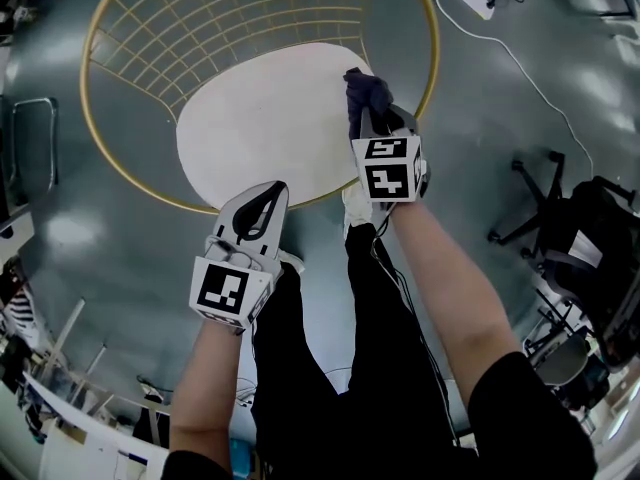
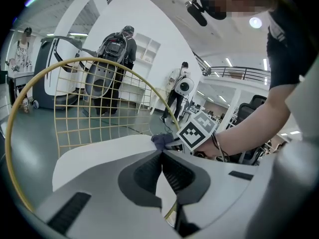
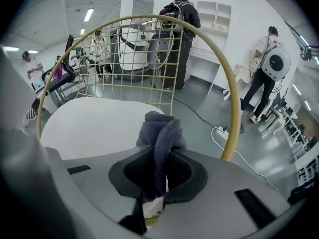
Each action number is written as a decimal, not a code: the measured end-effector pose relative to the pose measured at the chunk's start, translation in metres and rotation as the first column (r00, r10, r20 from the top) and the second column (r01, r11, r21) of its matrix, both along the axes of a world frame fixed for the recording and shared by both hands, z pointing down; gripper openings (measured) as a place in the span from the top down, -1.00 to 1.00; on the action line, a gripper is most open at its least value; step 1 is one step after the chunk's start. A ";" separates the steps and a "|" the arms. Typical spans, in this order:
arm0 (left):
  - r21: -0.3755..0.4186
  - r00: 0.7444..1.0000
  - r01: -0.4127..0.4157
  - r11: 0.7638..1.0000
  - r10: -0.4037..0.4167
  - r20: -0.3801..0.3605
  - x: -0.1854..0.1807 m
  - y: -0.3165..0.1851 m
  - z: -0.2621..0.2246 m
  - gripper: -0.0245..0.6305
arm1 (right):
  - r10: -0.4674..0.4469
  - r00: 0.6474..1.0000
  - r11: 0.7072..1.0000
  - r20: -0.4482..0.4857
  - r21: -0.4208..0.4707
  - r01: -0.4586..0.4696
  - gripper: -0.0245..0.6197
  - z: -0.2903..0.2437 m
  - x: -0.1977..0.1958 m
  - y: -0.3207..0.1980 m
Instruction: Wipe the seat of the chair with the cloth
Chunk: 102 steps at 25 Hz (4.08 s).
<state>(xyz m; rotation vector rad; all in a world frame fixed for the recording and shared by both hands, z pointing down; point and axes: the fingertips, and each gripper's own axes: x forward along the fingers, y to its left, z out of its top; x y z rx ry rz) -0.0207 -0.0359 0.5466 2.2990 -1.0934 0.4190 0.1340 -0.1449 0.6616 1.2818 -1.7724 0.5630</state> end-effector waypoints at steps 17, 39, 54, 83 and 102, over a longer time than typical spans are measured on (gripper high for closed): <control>0.004 1.000 0.007 1.000 -0.007 0.004 0.014 0.007 -0.005 0.87 | 0.003 0.997 0.999 -0.074 0.036 -0.001 0.75 -0.012 0.032 0.003; 0.016 0.981 0.191 0.982 -0.191 0.019 -0.090 0.036 -0.017 0.87 | -0.349 0.850 0.936 0.394 0.098 0.338 0.75 -0.055 -0.189 0.021; 0.007 0.952 0.304 0.953 -0.304 0.027 -0.176 0.050 -0.004 0.87 | -0.515 0.625 0.770 0.587 -0.005 0.638 0.76 -0.026 -0.352 0.067; -0.027 0.975 0.220 0.975 -0.220 -0.009 -0.123 0.011 0.022 0.87 | -0.185 0.963 0.975 0.197 -0.090 0.205 0.76 0.045 -0.177 -0.084; -0.007 0.999 0.039 0.999 -0.039 -0.022 -0.044 -0.018 0.007 0.87 | 0.112 0.988 0.994 0.105 0.005 -0.113 0.76 0.013 -0.027 -0.082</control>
